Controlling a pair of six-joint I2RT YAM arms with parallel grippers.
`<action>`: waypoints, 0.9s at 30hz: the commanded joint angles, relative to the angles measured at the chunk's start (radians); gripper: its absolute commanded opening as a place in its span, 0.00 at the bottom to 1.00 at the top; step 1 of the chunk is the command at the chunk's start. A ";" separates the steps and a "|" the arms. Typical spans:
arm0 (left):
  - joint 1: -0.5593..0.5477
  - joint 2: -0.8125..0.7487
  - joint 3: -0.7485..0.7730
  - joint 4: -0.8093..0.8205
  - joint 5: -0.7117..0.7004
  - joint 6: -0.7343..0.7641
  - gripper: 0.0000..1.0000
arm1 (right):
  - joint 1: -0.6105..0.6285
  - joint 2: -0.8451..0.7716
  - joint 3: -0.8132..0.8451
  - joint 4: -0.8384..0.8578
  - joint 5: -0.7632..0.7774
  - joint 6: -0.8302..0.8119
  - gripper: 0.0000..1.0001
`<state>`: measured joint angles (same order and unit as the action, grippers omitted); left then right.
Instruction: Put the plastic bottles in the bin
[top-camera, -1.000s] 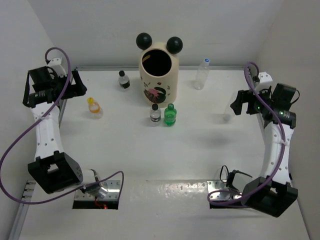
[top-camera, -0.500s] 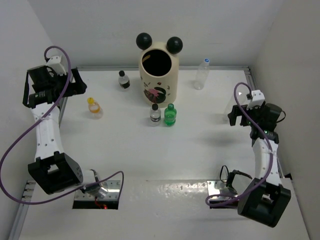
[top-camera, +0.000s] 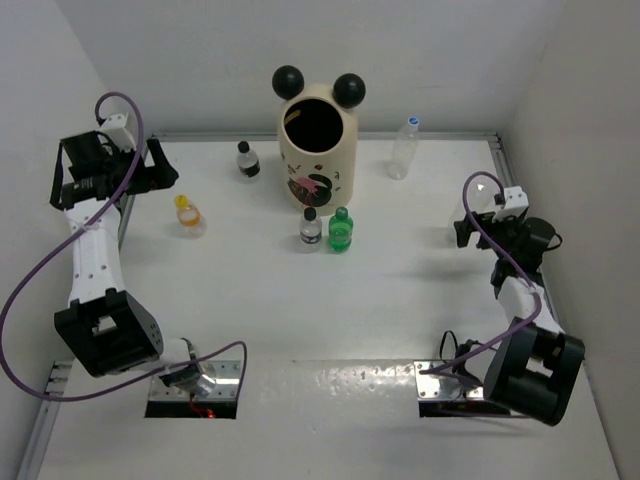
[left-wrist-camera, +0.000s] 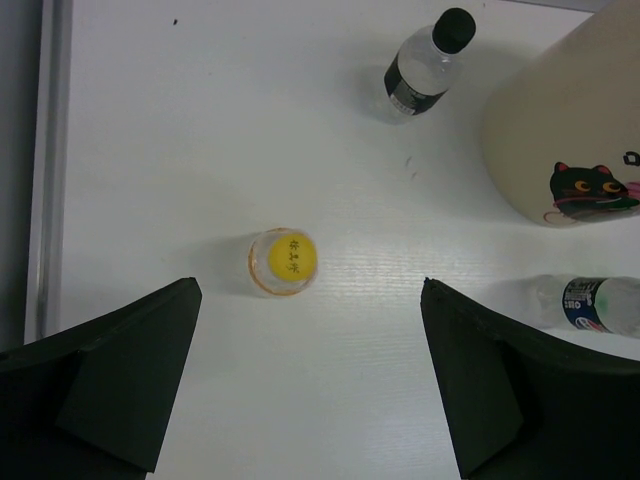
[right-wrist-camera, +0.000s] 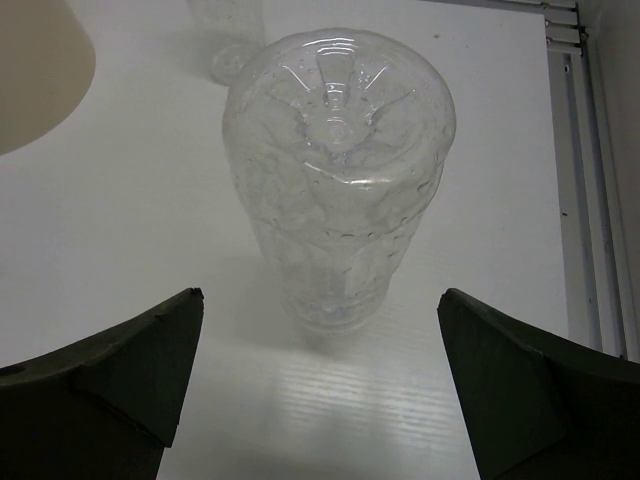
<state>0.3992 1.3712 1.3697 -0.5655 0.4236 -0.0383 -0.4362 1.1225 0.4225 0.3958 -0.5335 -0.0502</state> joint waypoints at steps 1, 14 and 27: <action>0.009 0.005 0.035 0.038 0.026 0.000 0.99 | -0.003 0.060 0.016 0.199 -0.040 0.042 1.00; 0.009 0.068 0.035 0.038 0.047 -0.009 0.99 | 0.001 0.238 0.110 0.454 -0.059 0.174 0.95; 0.009 0.088 0.045 0.047 0.057 -0.020 0.99 | 0.034 0.278 0.101 0.548 -0.077 0.113 0.48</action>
<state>0.3992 1.4628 1.3712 -0.5575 0.4568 -0.0471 -0.4110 1.4189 0.4995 0.8585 -0.5831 0.1036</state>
